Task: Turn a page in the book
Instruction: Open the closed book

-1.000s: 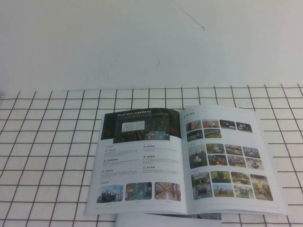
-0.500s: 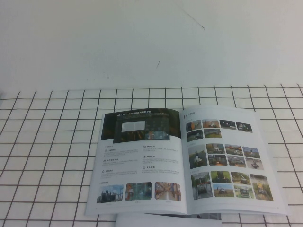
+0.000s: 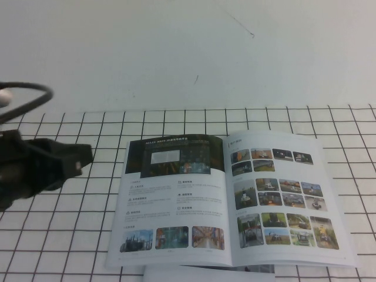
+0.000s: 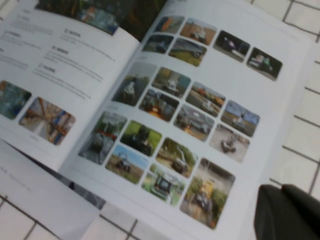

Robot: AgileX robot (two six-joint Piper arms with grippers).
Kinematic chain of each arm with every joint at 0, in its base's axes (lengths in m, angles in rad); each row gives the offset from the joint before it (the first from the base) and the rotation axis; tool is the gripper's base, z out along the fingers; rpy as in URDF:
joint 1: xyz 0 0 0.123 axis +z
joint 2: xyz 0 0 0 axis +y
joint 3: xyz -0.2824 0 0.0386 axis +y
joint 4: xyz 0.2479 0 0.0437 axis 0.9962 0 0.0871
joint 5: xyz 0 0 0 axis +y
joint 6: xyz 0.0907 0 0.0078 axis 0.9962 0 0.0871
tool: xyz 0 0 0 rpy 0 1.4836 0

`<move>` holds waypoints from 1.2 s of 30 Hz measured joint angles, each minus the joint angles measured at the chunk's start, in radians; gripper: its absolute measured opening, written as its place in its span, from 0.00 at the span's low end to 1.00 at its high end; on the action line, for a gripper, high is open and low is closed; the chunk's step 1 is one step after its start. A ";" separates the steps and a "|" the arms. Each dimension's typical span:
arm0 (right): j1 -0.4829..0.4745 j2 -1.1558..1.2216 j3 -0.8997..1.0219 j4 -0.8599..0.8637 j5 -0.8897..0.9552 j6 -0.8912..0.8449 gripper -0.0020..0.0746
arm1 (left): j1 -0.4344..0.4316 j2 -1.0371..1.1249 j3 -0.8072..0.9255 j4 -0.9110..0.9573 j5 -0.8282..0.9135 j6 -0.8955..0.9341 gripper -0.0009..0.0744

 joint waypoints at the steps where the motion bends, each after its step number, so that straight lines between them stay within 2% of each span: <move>1: 0.000 0.028 0.000 0.051 -0.016 -0.045 0.02 | -0.002 0.064 -0.010 -0.035 -0.008 0.033 0.01; 4: 0.000 0.098 -0.001 0.168 -0.044 -0.167 0.02 | -0.052 0.253 -0.058 -0.127 -0.030 0.136 0.01; 7: 0.000 0.176 -0.012 0.215 -0.039 -0.251 0.02 | -0.149 0.404 -0.123 -0.166 -0.037 0.176 0.01; 14: 0.000 0.323 -0.097 0.237 0.051 -0.283 0.02 | -0.360 0.667 -0.264 -0.213 -0.103 0.183 0.01; 20: 0.002 0.411 -0.144 0.257 0.041 -0.283 0.07 | -0.423 0.821 -0.356 -0.273 -0.181 0.183 0.01; 24: 0.002 0.493 -0.153 0.290 0.040 -0.283 0.19 | -0.439 0.897 -0.382 -0.306 -0.183 0.195 0.01; 31: 0.002 0.600 -0.153 0.299 0.040 -0.285 0.50 | -0.439 0.990 -0.386 -0.317 -0.183 0.187 0.01; 36: 0.002 0.627 -0.155 0.310 0.036 -0.288 0.61 | -0.439 1.025 -0.386 -0.317 -0.195 0.181 0.01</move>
